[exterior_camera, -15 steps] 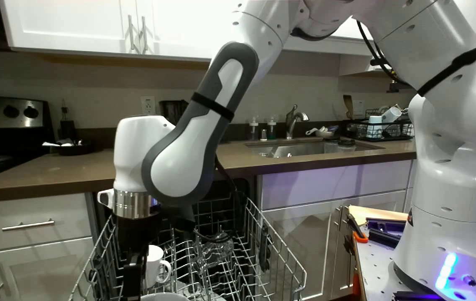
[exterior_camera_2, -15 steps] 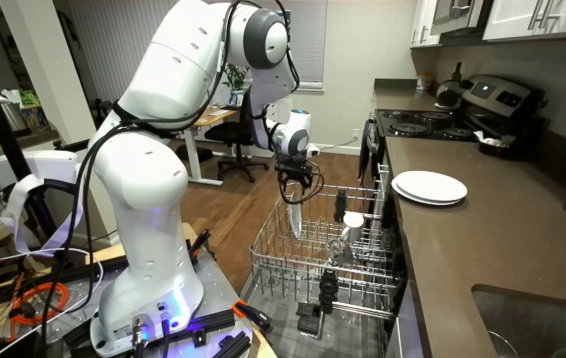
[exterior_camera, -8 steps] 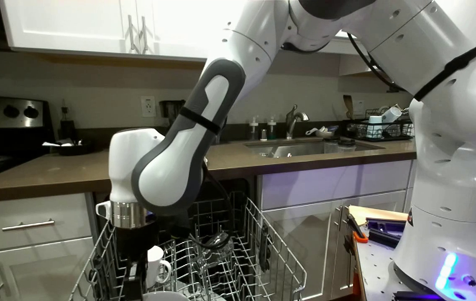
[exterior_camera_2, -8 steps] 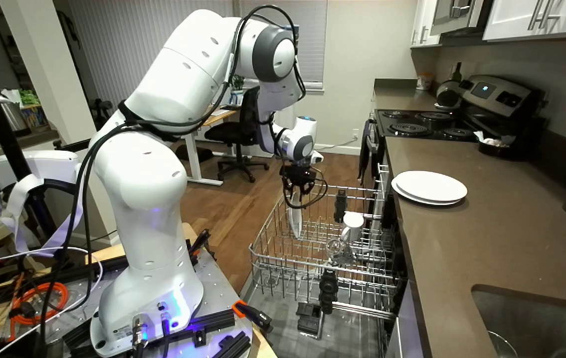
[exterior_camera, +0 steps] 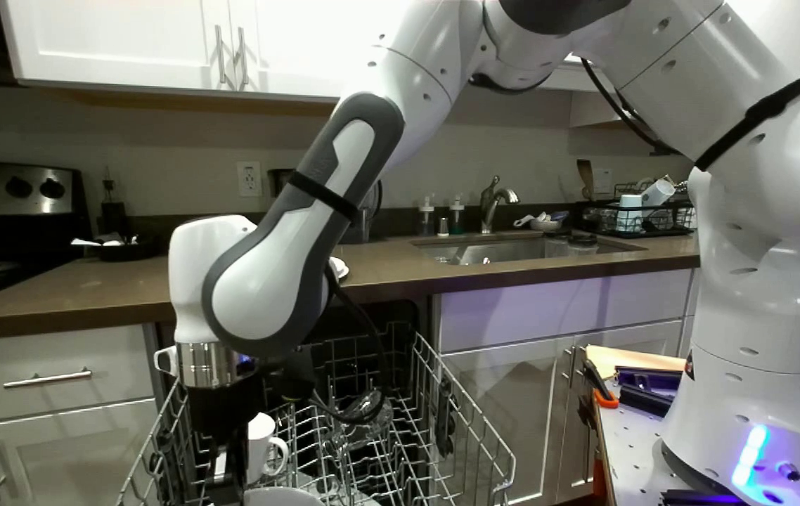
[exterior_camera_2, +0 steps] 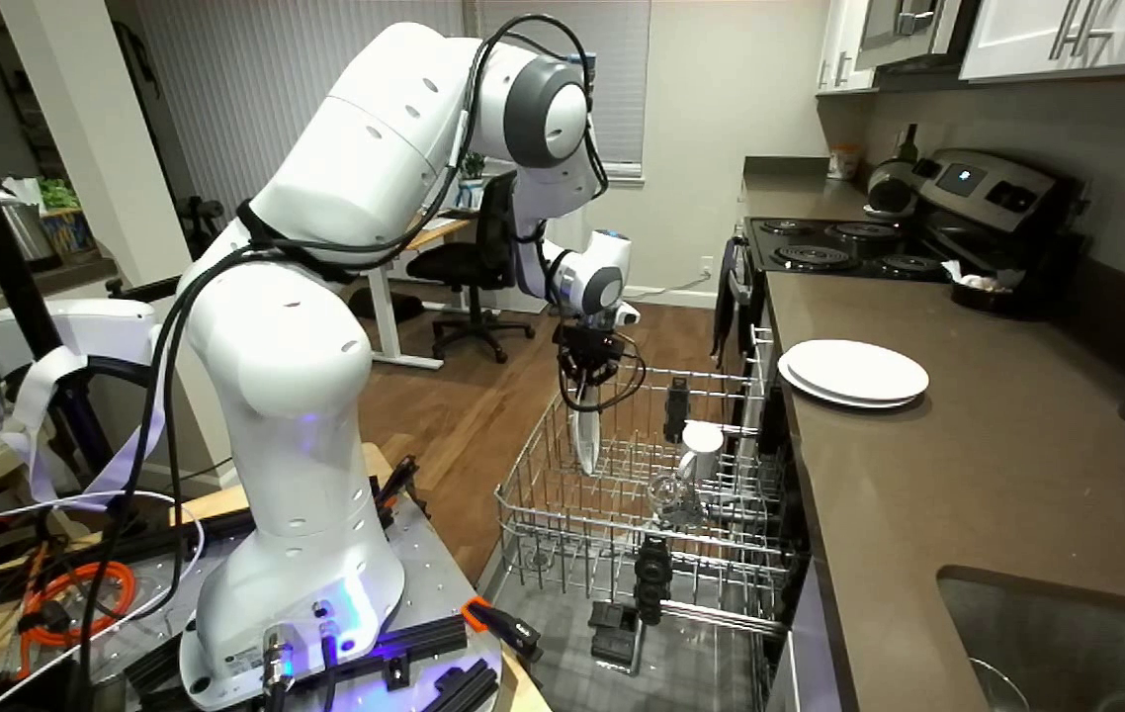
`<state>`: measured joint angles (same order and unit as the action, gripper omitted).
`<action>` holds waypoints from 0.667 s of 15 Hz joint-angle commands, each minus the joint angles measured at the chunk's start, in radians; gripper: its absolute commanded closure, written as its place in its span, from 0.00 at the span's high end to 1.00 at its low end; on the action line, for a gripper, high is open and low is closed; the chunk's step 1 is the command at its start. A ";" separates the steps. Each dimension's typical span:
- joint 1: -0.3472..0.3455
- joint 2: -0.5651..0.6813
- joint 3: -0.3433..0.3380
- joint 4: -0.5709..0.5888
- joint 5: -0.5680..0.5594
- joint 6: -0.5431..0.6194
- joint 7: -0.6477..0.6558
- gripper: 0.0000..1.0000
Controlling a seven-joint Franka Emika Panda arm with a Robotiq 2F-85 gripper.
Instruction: Remove the plate from the dishwasher and put it on the top of the white plate
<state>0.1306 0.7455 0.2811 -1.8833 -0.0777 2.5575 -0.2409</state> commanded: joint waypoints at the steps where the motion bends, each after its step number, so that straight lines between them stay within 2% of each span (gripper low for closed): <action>1: -0.026 -0.022 0.025 0.018 0.050 -0.111 -0.045 0.02; 10: -0.073 -0.146 0.029 0.014 0.141 -0.264 -0.075 0.02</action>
<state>0.0828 0.6889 0.2994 -1.8383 0.0116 2.3498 -0.2807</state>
